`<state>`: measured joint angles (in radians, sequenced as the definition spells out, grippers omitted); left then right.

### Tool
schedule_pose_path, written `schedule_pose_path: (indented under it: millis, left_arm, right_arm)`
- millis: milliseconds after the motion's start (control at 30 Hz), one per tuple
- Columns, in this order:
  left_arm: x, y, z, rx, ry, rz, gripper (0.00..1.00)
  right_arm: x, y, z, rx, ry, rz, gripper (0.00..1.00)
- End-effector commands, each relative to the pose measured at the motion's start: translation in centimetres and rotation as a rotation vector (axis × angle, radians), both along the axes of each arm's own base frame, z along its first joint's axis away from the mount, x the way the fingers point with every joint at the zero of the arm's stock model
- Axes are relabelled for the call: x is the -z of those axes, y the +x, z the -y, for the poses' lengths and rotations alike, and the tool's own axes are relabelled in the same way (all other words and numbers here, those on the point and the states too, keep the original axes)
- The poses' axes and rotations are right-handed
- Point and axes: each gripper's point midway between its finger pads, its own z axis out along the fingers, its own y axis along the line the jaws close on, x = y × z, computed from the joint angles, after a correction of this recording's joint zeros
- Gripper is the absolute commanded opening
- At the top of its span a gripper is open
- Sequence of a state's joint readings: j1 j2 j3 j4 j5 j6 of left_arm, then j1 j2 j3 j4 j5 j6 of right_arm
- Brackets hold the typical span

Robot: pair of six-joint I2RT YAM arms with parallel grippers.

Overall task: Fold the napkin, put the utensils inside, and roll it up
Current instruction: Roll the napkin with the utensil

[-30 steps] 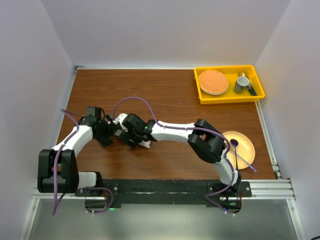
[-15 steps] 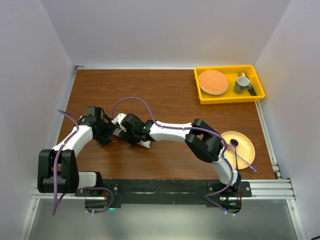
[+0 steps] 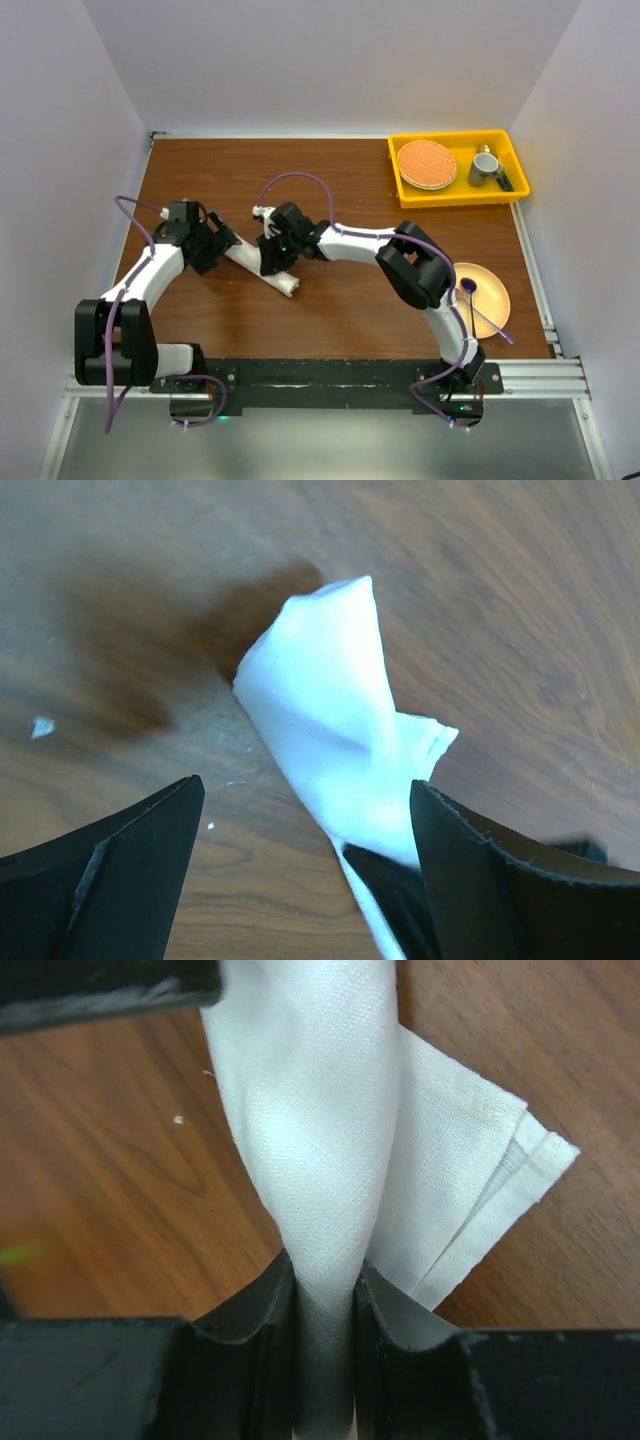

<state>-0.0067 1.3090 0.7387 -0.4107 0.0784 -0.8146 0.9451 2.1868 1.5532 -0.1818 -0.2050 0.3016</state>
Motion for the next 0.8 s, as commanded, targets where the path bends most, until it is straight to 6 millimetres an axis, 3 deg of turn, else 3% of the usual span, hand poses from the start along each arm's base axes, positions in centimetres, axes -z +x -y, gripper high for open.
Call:
schedule_pose_path:
  millis: [0, 67, 100, 233, 333, 567, 767]
  left_arm:
    - [-2.0, 2.1, 1.6, 0.146, -0.040, 0.126, 0.90]
    - [-1.1, 1.7, 1.9, 0.123, -0.071, 0.077, 0.91]
    - [-0.7, 1.5, 2.3, 0.127, -0.099, 0.061, 0.99]
    - [1.5, 1.0, 2.4, 0.083, -0.130, -0.039, 1.00]
    - [1.5, 1.5, 2.9, 0.075, -0.129, -0.050, 1.00]
    - [3.5, 1.5, 3.9, -0.014, -0.069, -0.139, 0.92]
    - [4.1, 2.8, 3.9, -0.040, -0.029, -0.133, 0.88]
  right_arm:
    - [1.9, -2.0, 1.2, 0.010, 0.186, -0.418, 0.24]
    - [2.7, -2.1, 1.5, 0.028, 0.207, -0.495, 0.24]
    - [2.7, -2.1, 1.6, 0.028, 0.223, -0.516, 0.24]
    - [3.4, -1.8, 1.6, 0.042, 0.235, -0.535, 0.24]
    - [3.4, -1.6, 1.6, 0.044, 0.240, -0.536, 0.24]
    - [3.3, -1.4, 1.5, 0.036, 0.238, -0.524, 0.25]
    - [3.0, -1.2, 1.5, 0.024, 0.239, -0.514, 0.26]
